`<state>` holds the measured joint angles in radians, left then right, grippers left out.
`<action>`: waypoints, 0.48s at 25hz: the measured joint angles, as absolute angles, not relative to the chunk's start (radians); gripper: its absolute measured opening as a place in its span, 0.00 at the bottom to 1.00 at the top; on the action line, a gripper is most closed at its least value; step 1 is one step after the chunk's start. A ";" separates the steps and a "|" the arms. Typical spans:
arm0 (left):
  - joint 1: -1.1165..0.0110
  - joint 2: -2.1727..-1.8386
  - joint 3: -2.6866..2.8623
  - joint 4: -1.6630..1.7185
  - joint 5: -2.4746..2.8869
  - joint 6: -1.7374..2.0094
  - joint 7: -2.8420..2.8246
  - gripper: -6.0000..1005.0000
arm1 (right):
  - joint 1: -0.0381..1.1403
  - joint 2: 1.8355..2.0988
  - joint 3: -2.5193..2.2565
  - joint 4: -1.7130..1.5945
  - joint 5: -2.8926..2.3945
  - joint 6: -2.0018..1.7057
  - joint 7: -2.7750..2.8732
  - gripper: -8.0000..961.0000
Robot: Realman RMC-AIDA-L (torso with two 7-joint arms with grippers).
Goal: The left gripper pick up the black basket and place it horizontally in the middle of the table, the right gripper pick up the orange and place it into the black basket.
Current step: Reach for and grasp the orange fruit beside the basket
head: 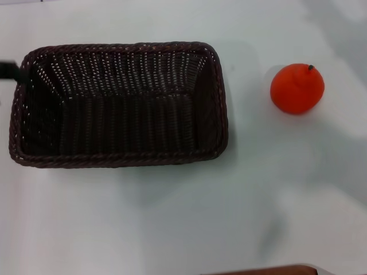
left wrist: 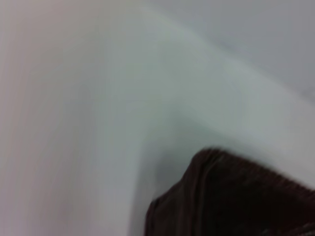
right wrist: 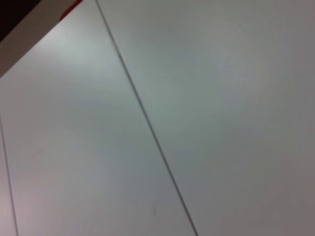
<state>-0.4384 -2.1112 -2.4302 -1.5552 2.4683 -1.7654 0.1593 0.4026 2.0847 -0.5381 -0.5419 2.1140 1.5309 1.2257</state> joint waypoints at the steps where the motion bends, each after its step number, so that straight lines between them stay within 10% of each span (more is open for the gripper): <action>1: -0.436 -2.108 -2.460 -1.570 2.445 -1.772 0.173 0.74 | 0.390 2.085 -0.555 -0.542 2.113 1.532 1.221 0.98; 12: -0.375 -2.130 -2.702 -1.576 2.093 -1.662 0.555 0.90 | 0.317 2.092 -0.610 -0.438 1.889 1.464 1.065 0.98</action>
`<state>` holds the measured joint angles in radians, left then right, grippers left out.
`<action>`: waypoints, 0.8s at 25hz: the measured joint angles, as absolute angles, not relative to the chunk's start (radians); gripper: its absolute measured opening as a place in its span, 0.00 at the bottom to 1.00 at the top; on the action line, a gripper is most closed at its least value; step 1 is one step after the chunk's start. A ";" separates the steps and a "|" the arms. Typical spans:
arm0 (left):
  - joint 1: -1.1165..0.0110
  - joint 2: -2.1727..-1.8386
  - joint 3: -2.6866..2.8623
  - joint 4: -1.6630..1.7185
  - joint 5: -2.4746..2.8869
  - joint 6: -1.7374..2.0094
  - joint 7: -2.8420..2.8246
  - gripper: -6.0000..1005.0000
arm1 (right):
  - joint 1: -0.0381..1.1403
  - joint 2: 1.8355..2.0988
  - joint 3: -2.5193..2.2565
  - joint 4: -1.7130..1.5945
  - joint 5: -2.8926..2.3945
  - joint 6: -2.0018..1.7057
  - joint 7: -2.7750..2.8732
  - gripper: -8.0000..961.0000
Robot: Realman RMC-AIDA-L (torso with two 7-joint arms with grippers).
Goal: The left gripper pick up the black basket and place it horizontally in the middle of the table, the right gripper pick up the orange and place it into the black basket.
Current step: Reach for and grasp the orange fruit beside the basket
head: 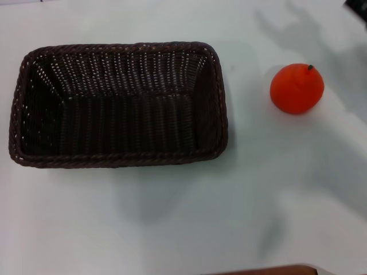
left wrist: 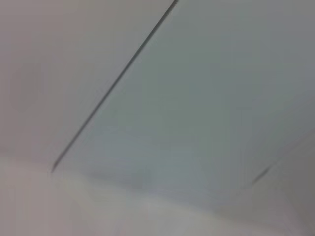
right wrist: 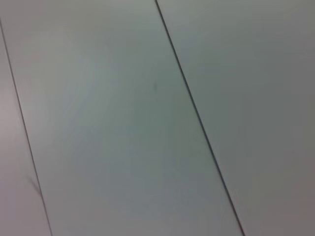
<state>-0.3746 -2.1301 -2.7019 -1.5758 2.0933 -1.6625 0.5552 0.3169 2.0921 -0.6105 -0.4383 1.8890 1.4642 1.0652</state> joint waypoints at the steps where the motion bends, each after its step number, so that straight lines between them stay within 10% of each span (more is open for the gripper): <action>1: -0.365 -2.141 -2.711 -1.570 2.058 -1.638 0.596 0.90 | 0.317 2.092 -0.611 -0.423 1.870 1.457 1.049 0.98; 20: -0.312 -2.149 -2.729 -1.425 1.866 -1.510 0.794 0.90 | 0.259 2.095 -0.635 -0.347 1.679 1.345 1.027 0.98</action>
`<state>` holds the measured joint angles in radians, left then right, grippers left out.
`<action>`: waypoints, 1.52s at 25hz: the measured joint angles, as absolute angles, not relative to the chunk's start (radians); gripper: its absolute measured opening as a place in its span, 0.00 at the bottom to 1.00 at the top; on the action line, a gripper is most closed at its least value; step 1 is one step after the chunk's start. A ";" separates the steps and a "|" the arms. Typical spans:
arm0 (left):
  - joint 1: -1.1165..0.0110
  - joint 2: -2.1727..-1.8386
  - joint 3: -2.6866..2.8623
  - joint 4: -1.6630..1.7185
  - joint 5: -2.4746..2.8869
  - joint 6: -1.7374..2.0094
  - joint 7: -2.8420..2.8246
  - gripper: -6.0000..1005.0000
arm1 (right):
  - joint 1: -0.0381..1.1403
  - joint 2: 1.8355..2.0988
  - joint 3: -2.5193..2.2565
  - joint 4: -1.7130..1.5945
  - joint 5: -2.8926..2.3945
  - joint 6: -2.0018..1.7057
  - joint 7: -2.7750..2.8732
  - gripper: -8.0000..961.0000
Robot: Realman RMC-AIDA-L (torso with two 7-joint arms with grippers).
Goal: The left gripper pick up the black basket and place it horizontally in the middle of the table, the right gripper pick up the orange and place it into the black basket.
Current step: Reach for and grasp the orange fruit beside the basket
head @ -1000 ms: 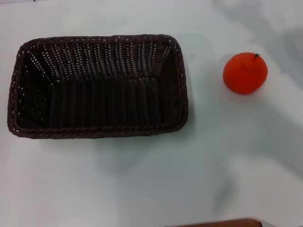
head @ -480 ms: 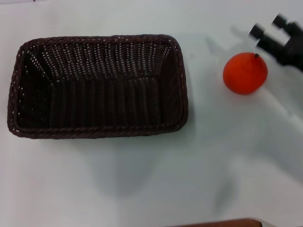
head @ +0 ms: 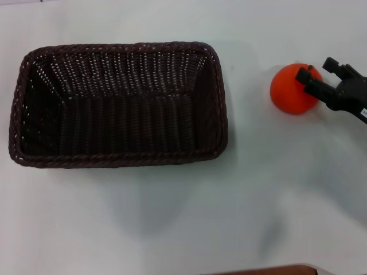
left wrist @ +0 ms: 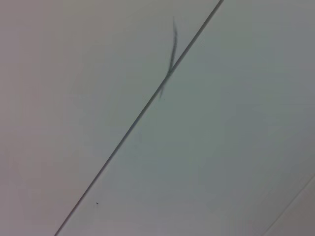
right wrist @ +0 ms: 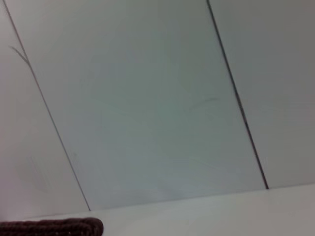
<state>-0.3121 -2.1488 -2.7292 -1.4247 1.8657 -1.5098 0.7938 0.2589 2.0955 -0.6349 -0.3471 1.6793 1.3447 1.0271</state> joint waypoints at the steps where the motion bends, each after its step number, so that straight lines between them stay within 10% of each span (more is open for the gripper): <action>1: -0.312 -2.149 -2.728 -1.425 1.865 -1.509 0.794 0.90 | 0.255 2.095 -0.635 -0.349 1.679 1.343 1.027 0.98; 16: -0.328 -2.152 -2.719 -1.371 1.857 -1.509 0.821 0.90 | 0.314 2.092 -0.724 -0.334 1.646 1.228 1.001 0.88; 19: -0.326 -2.154 -2.719 -1.370 1.856 -1.513 0.820 0.90 | 0.314 2.092 -0.724 -0.337 1.646 1.229 0.997 0.68; 38: -0.328 -2.158 -2.707 -1.335 1.819 -1.537 0.813 0.90 | 0.273 2.093 -0.639 -0.404 1.654 1.349 1.025 0.20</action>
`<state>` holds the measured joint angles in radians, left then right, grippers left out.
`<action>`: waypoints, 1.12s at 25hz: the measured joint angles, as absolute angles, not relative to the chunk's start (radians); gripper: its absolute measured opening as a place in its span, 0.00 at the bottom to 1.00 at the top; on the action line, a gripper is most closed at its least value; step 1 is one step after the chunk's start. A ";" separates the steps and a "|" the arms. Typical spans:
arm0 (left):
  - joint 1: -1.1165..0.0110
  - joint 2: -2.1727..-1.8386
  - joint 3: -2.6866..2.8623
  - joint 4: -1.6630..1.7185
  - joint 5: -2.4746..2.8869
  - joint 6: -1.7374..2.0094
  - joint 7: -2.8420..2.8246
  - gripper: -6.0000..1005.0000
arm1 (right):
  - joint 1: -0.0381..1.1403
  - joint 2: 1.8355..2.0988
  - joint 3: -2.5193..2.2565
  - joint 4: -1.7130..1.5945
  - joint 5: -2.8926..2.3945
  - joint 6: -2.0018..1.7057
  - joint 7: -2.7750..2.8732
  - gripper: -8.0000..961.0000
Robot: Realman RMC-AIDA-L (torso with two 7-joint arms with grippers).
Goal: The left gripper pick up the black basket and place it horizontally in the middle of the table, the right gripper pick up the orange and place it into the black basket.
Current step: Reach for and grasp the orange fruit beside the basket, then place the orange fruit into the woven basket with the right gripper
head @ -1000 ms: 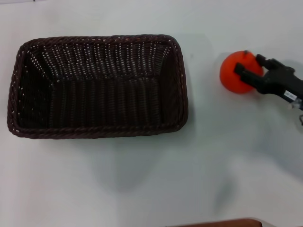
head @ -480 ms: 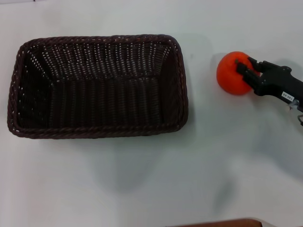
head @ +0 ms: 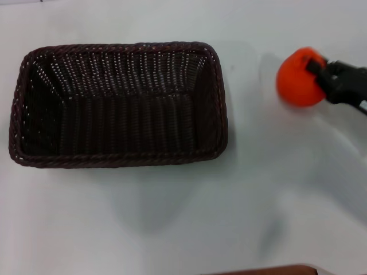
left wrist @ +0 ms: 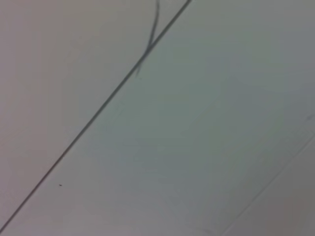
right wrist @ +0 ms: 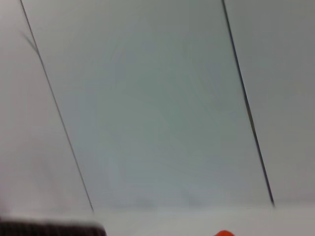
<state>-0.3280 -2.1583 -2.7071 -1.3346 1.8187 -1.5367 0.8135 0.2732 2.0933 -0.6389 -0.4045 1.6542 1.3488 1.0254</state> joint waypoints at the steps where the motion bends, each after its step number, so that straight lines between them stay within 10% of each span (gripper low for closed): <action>1: -0.328 -2.158 -2.707 -1.335 1.819 -1.537 0.813 0.90 | 0.267 2.094 -0.624 -0.425 1.655 1.388 1.038 0.19; 22: -0.307 -2.163 -2.699 -1.194 1.674 -1.563 0.979 0.90 | 0.506 2.094 -1.000 -0.687 1.611 1.437 1.371 0.07; 28: -0.302 -2.161 -2.727 -1.035 1.582 -1.559 1.220 0.90 | 0.553 2.091 -1.067 -0.689 1.609 1.354 1.406 0.32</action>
<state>-0.3017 -2.1608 -2.7275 -1.0350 1.5823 -1.5590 1.2203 0.5531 2.0914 -1.0669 -0.6892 1.6093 1.3542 1.4063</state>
